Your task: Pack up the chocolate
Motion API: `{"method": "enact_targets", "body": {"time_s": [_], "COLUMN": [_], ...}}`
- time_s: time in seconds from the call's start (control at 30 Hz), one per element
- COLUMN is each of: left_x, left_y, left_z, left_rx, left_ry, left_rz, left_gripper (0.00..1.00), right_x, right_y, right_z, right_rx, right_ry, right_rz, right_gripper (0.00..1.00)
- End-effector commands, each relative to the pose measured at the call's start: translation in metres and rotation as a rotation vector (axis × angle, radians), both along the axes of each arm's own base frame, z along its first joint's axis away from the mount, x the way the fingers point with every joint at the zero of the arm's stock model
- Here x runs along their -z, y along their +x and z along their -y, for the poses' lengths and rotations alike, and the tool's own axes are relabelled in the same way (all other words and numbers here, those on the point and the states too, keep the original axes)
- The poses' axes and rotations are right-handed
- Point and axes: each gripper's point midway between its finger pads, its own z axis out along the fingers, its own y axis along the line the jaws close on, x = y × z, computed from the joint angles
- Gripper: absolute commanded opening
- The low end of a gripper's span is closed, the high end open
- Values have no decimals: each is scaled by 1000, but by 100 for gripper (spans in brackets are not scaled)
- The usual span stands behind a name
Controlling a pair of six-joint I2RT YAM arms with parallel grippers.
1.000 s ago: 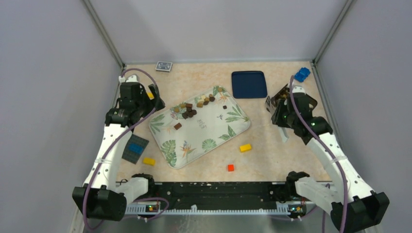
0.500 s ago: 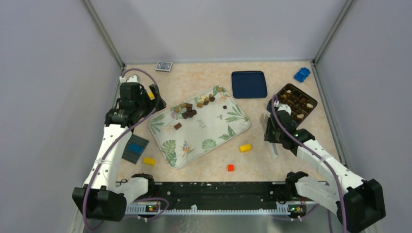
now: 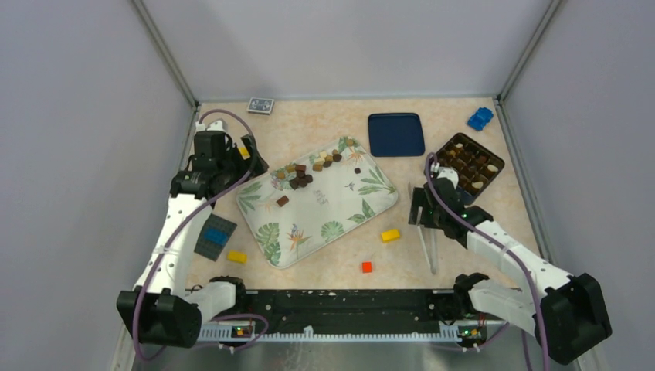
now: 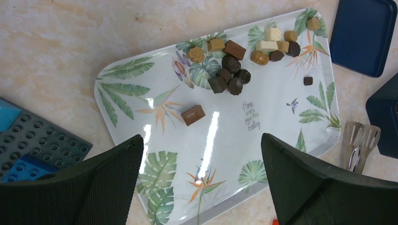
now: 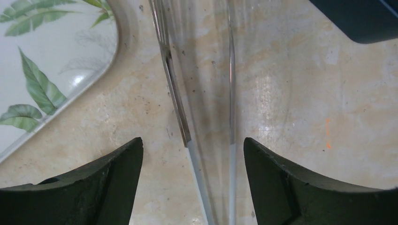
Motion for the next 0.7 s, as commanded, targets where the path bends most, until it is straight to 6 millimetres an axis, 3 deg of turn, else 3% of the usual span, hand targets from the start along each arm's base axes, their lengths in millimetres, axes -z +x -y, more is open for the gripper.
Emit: {"method": "enact_targets", "body": {"time_s": [0.0, 0.17, 0.27, 0.33, 0.47, 0.57, 0.67], "left_x": [-9, -8, -6, -5, -2, 4, 11], "left_y": [15, 20, 23, 24, 24, 24, 28], "left_z": [2, 13, 22, 25, 26, 23, 22], "left_rx": [14, 68, 96, 108, 118, 109, 114], "left_ry": [-6, -39, -75, -86, -80, -60, -48], "left_rz": [52, 59, 58, 51, 29, 18, 0], "left_gripper": [99, 99, 99, 99, 99, 99, 99], "right_x": [-56, -93, -97, -78, -63, -59, -45], "right_y": [35, 77, 118, 148, 203, 248, 276], "right_z": [-20, -36, -55, -69, -96, -111, -123], "right_rx": [-32, -66, -97, -109, -131, -125, -126], "right_ry": [47, 17, -25, -59, -14, -16, -14], "right_rz": [137, 197, 182, 124, 93, 108, 104], "right_gripper": [76, 74, 67, 64, 55, 54, 54]}}
